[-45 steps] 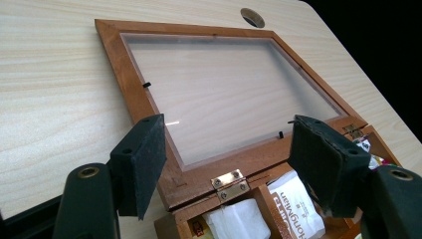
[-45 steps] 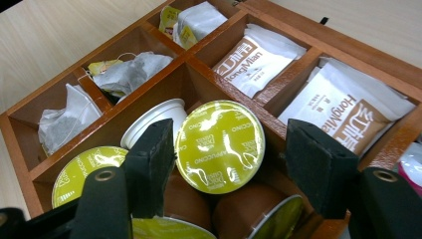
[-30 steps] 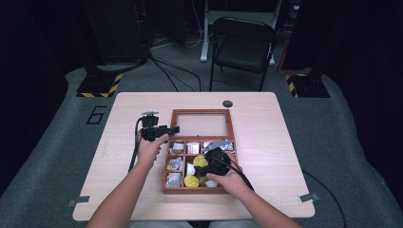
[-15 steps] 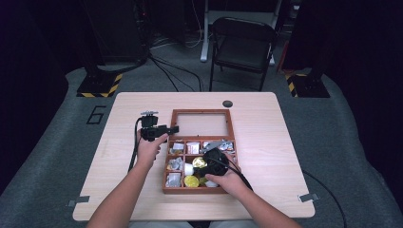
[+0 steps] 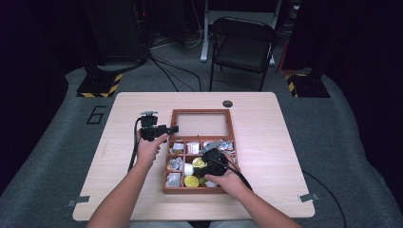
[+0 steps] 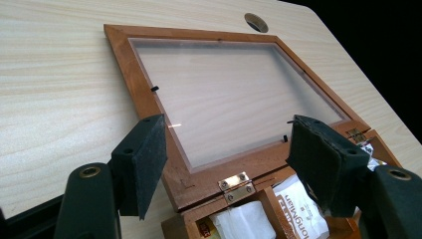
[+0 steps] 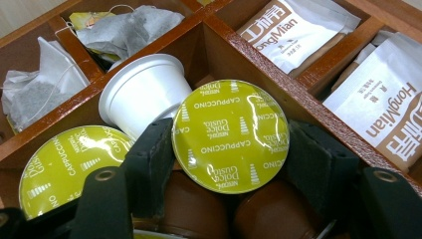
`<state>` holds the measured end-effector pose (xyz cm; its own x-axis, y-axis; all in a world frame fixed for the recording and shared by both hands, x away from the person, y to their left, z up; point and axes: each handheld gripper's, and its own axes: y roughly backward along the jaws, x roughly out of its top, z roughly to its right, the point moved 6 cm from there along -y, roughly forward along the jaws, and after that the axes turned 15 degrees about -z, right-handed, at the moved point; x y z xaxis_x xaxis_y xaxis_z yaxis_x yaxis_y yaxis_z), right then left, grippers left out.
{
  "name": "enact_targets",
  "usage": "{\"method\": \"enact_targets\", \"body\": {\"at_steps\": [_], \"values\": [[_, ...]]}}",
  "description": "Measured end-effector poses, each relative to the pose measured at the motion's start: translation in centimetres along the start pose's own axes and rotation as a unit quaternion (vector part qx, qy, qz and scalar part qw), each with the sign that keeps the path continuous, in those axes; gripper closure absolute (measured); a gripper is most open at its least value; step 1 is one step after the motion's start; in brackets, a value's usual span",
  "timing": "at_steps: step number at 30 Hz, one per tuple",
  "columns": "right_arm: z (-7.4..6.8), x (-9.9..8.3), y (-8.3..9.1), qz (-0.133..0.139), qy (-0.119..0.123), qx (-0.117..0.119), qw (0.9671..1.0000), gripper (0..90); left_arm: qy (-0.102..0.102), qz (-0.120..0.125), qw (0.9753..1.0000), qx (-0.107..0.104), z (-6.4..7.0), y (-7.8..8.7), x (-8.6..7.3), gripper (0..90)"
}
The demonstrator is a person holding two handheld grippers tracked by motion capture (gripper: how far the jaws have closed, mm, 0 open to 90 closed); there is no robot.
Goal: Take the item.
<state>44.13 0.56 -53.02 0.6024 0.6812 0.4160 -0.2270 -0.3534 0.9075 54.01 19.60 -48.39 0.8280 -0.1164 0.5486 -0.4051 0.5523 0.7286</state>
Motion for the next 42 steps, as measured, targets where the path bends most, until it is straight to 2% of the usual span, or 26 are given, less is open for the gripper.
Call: {"method": "enact_targets", "body": {"at_steps": [16, 21, 26, 42], "values": [[0.1, 0.0, 0.0, 0.002, -0.006, 0.006, 1.0, 36.6, 0.007, 0.002, 1.0, 0.0, -0.1, 0.0, 0.0, 31.7], [0.2, 0.0, 0.2, 0.003, -0.012, 0.015, 0.9998, 36.5, 0.008, 0.003, 1.0, -0.001, -0.1, 0.0, 0.0, 31.7], [0.2, 0.2, 0.8, 0.009, -0.014, 0.013, 0.9998, 36.5, 0.009, 0.001, 1.0, -0.002, -0.1, 0.0, 0.0, 31.7], [-0.3, 1.2, 3.2, 0.023, 0.004, 0.016, 0.9996, 36.5, 0.014, 0.01, 0.9999, -0.002, -0.1, 0.1, 0.2, 31.8]]}}
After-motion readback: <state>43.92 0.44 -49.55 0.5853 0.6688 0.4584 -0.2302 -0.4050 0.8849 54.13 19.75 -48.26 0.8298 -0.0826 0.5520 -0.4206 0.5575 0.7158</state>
